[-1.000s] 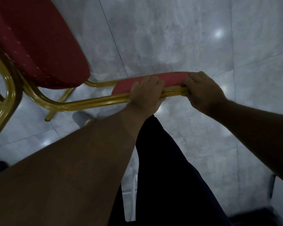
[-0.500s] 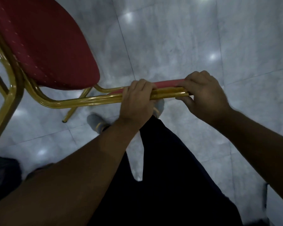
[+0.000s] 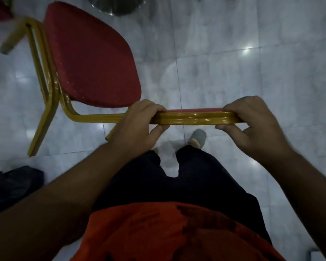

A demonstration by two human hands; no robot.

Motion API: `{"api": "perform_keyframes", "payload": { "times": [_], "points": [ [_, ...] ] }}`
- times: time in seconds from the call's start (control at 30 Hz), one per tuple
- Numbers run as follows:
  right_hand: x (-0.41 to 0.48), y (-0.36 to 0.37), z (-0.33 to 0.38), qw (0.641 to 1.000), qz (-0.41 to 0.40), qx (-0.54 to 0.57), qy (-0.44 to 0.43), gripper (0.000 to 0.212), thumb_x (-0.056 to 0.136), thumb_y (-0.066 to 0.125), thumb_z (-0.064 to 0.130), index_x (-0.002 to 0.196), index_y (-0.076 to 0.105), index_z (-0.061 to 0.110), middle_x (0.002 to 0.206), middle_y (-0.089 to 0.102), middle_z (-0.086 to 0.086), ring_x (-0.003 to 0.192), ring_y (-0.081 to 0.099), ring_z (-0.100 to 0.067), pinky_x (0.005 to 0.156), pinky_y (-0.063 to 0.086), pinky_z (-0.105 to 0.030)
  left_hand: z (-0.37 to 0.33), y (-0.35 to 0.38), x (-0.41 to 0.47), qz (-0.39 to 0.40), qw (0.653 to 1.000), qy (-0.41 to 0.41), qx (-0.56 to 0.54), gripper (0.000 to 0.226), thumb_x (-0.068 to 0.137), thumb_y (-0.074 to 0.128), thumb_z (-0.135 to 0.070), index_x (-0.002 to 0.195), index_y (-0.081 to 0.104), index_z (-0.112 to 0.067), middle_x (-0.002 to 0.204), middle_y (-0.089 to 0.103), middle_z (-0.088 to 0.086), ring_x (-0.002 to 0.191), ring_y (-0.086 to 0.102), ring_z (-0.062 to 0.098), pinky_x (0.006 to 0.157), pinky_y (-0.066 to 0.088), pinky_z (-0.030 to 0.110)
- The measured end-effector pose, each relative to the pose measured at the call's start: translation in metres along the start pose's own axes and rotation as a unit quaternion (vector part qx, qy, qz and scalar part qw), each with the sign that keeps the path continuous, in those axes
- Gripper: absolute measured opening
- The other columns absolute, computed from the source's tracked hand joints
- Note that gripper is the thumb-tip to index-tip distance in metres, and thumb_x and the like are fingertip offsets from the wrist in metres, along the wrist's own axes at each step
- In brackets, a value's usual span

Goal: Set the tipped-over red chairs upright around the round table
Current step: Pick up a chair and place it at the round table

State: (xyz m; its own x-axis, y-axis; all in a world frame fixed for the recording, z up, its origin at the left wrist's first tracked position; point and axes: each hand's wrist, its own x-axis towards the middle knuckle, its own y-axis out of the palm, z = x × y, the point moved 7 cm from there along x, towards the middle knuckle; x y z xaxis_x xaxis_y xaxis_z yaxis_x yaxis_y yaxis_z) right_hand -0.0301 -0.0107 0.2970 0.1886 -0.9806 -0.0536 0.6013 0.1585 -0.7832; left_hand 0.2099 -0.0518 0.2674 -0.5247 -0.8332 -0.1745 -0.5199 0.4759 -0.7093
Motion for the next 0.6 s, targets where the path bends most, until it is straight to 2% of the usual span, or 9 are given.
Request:
{"api": "perform_keyframes", "payload": {
  "times": [0.17,0.3,0.43,0.5,0.6],
  "points": [
    [0.012,0.001,0.089,0.998,-0.001,-0.029,-0.057,0.037,0.088,0.068,0.045,0.103,0.072,0.012,0.094,0.066,-0.001,0.086,0.056,-0.024,0.079,0.043,-0.038,-0.032,-0.049,-0.036,-0.016,0.997,0.072,0.003,0.038,0.092,0.067,-0.040,0.120,0.066,-0.014,0.108,0.065,-0.001,0.098,0.057,0.016,0.083,0.050,0.037],
    [0.016,0.007,0.151,0.994,-0.023,-0.041,-0.096,0.031,0.087,0.070,0.043,0.102,0.075,0.015,0.094,0.068,0.000,0.086,0.060,-0.027,0.076,0.045,-0.049,-0.029,-0.084,-0.074,-0.073,0.992,0.095,0.026,0.027,0.090,0.066,-0.027,0.112,0.070,-0.012,0.103,0.068,0.002,0.095,0.060,0.018,0.077,0.051,0.036],
    [0.024,0.019,0.208,0.985,-0.017,-0.083,-0.152,0.026,0.084,0.077,0.038,0.103,0.076,0.019,0.094,0.067,0.001,0.086,0.059,-0.025,0.074,0.042,-0.046,-0.008,-0.109,-0.122,-0.123,0.990,0.060,0.030,0.041,0.073,0.069,0.000,0.113,0.069,-0.010,0.103,0.067,0.004,0.096,0.060,0.018,0.077,0.053,0.035],
    [0.030,0.027,0.235,0.978,-0.004,-0.102,-0.180,0.029,0.079,0.082,0.036,0.104,0.075,0.022,0.096,0.067,0.002,0.088,0.058,-0.023,0.075,0.041,-0.044,0.005,-0.120,-0.143,-0.158,0.987,0.025,0.024,0.044,0.072,0.071,0.002,0.114,0.067,-0.013,0.105,0.065,0.000,0.097,0.060,0.016,0.077,0.054,0.034],
    [0.039,0.038,0.269,0.967,0.042,-0.105,-0.230,0.033,0.085,0.070,0.046,0.110,0.070,0.026,0.102,0.066,0.005,0.093,0.058,-0.022,0.078,0.040,-0.041,0.021,-0.134,-0.171,-0.203,0.979,-0.028,0.021,0.038,0.081,0.073,-0.007,0.117,0.064,-0.018,0.110,0.062,-0.006,0.098,0.060,0.012,0.079,0.055,0.031]
  ]
}}
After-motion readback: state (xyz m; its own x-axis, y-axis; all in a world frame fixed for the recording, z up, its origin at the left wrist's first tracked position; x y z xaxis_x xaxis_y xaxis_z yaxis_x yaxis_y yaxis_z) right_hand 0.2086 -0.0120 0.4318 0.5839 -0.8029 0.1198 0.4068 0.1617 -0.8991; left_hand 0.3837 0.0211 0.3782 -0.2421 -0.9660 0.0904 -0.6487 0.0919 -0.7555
